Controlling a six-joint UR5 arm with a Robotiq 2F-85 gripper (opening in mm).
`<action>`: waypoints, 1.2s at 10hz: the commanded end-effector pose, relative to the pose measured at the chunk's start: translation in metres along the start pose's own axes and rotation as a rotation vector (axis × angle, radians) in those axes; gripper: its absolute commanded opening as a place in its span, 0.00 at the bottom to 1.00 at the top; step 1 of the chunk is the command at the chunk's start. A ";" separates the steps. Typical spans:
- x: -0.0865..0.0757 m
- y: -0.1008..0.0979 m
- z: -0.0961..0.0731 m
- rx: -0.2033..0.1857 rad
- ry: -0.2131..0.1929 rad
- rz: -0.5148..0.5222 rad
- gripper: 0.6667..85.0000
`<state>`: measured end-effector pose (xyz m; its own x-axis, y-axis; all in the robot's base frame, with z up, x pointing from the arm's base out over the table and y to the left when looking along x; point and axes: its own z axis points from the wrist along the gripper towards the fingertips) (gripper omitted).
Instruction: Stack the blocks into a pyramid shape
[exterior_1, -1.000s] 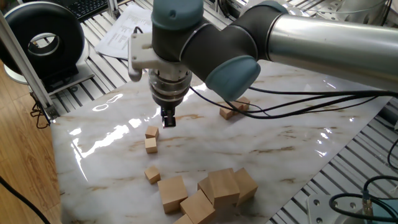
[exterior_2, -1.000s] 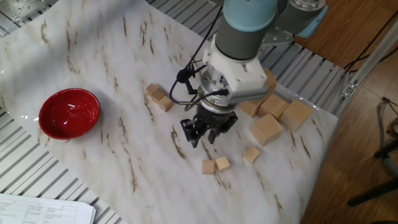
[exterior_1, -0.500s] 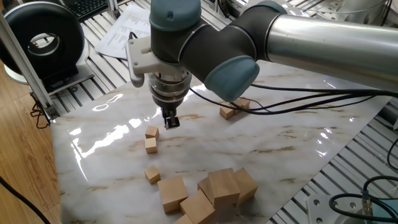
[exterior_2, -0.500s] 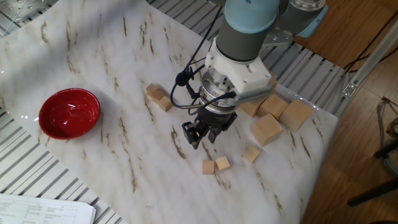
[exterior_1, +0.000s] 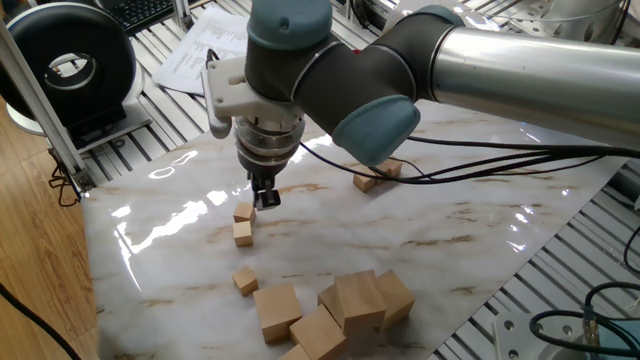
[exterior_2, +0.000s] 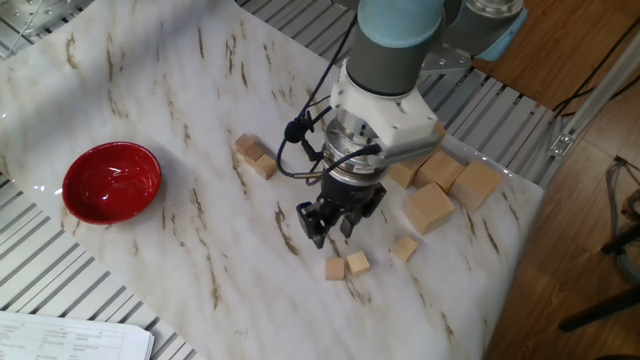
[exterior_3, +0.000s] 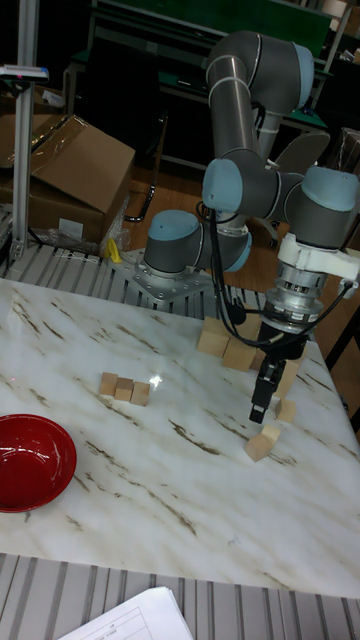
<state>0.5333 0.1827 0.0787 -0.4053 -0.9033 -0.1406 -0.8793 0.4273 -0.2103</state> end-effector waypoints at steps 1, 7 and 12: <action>-0.025 0.005 -0.006 -0.028 -0.017 0.041 0.58; -0.045 0.006 0.007 -0.071 -0.092 0.116 0.56; -0.051 -0.012 0.017 -0.011 -0.066 0.044 0.55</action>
<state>0.5623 0.2216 0.0739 -0.4035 -0.8923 -0.2027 -0.8761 0.4406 -0.1957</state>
